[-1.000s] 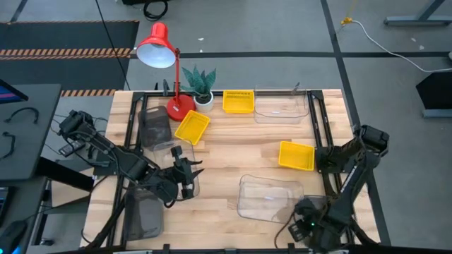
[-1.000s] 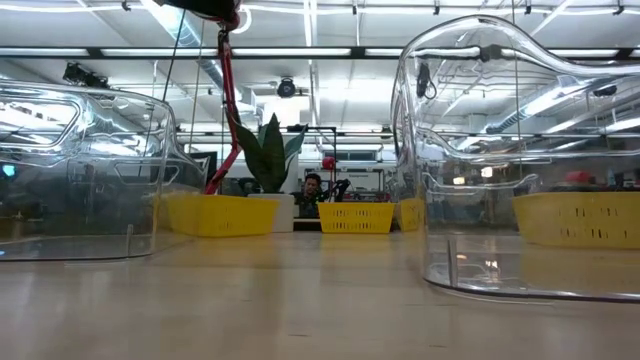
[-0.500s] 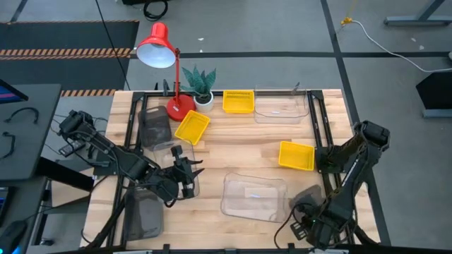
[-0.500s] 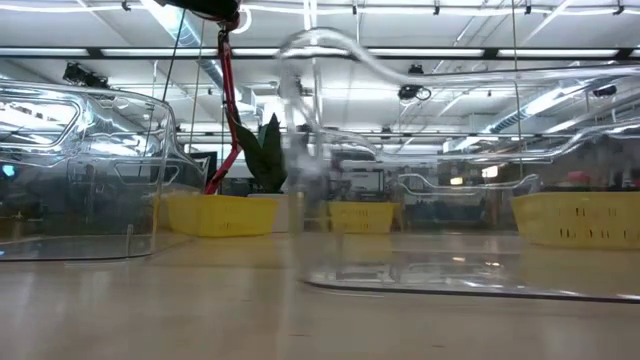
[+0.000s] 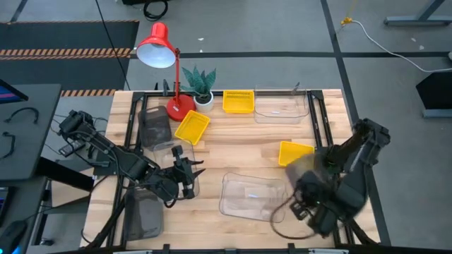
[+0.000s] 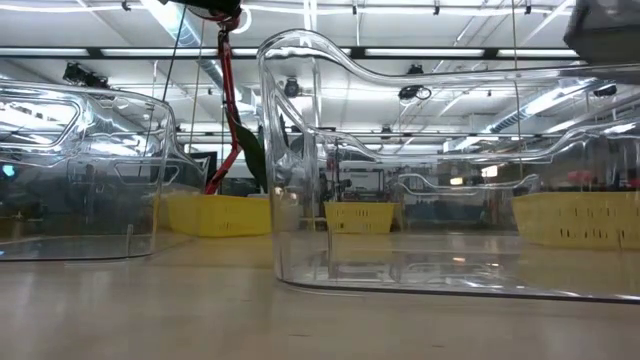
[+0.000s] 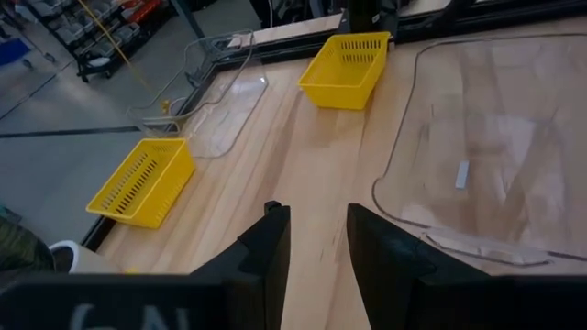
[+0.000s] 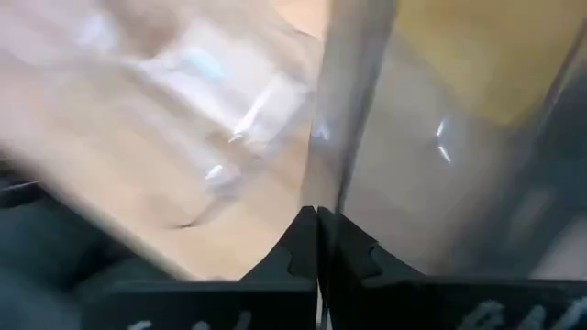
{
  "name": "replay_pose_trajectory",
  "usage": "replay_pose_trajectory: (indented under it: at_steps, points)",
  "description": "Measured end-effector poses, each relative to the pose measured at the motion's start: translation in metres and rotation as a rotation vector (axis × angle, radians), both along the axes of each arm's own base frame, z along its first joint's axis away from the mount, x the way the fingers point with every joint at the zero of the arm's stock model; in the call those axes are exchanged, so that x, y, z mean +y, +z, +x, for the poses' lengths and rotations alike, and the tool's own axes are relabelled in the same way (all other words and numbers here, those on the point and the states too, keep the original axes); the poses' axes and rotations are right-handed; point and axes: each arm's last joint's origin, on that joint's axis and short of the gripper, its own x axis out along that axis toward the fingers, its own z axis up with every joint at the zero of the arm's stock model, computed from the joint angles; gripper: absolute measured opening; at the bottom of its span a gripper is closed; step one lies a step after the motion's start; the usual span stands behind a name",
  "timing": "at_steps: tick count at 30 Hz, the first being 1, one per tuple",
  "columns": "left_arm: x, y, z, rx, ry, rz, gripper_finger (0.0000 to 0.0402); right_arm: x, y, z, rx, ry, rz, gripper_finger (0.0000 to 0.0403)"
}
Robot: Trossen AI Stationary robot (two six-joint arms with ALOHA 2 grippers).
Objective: Stack baskets by color
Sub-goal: Adjust the bottom right black transparent bin on the table
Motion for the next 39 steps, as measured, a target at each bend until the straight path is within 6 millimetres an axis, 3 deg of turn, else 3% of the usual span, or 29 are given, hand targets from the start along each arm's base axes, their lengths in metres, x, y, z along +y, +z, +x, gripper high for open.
replay_pose_trajectory:
  at_steps: [7, 13, 17, 23, 27, 31, 35, 39]
  points:
    - [0.0, 0.0, 0.0, 0.0, -0.004, 0.006, 0.0117, -0.038, 0.005, 0.04, 0.024, 0.161, -0.088, 0.0004]
    - [0.0, -0.001, -0.001, 0.007, 0.001, 0.004, 0.0117, -0.05, 0.005, 0.049, 0.054, 0.235, -0.105, 0.0004]
    - [-0.001, -0.001, -0.001, 0.005, -0.004, -0.001, 0.0117, -0.041, 0.004, 0.042, 0.079, 0.216, -0.032, 0.0004]
    - [-0.002, -0.004, -0.001, -0.012, -0.001, -0.017, 0.0117, -0.007, -0.002, 0.009, 0.116, 0.032, 0.092, 0.0004]
    - [-0.001, -0.01, -0.001, -0.02, 0.001, -0.012, 0.0117, 0.017, -0.024, -0.004, 0.102, -0.065, 0.192, 0.0004]
    - [-0.001, -0.009, -0.001, -0.019, -0.003, 0.001, 0.0117, 0.032, -0.057, -0.004, 0.052, -0.087, 0.278, 0.0003]
    - [-0.002, -0.006, 0.001, -0.039, -0.022, 0.031, 0.0117, 0.026, -0.096, 0.0, 0.125, -0.127, 0.324, 0.0003]
    - [-0.003, -0.005, 0.002, -0.037, -0.034, 0.054, 0.0117, 0.015, -0.123, 0.007, 0.155, -0.123, 0.364, 0.0005]
